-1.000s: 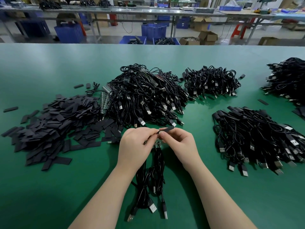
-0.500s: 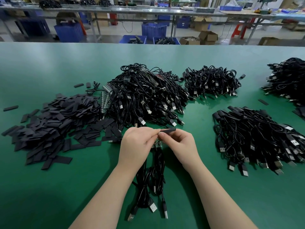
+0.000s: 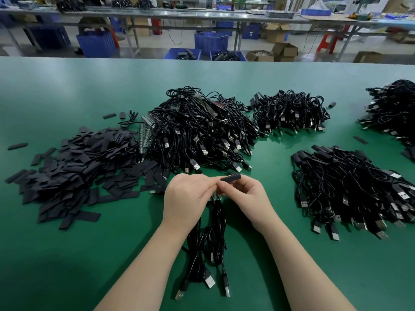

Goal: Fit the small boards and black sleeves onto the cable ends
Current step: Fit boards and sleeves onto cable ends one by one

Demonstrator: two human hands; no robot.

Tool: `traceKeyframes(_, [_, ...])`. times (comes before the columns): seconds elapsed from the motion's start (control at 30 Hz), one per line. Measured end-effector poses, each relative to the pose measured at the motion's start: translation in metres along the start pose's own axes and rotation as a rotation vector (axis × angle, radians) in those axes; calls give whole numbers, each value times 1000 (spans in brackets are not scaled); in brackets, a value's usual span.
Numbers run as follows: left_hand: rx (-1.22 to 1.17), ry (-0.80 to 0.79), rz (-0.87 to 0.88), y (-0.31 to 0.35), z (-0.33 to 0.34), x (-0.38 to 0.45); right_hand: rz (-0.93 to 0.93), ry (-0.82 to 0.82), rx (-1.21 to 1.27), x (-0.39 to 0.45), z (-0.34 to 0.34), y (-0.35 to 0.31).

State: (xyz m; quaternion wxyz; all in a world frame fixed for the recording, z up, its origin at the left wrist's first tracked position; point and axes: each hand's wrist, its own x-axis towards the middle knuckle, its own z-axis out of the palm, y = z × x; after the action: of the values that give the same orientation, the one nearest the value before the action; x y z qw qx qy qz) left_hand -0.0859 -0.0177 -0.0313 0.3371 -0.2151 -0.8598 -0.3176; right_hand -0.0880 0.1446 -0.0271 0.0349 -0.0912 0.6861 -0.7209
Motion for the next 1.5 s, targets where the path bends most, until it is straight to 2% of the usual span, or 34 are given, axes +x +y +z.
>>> traceKeyframes(0.17, [-19, -18, -66, 4, -2, 2, 2, 25, 11, 0, 1, 1])
traceKeyframes(0.4, [-13, -56, -107, 7, -2, 4, 5, 178, 111, 0, 2, 3])
traceKeyframes(0.73, [-60, -12, -91, 9, 3, 2, -26, 148, 89, 1, 2, 1])
traceKeyframes(0.93, [-64, -22, -124, 7, 2, 2, -52, 161, -13, 0, 6, 3])
traceKeyframes(1.1, [-96, -7, -243, 7, 2, 2, -165, 355, -97, 0, 12, 13])
traceKeyframes(1.23, [-113, 0, -262, 6, 1, 1, -189, 310, -211, -1, 13, 16])
traceKeyframes(1.5, [-153, -37, -310, 6, 0, 1, -167, 323, -207, -2, 12, 15])
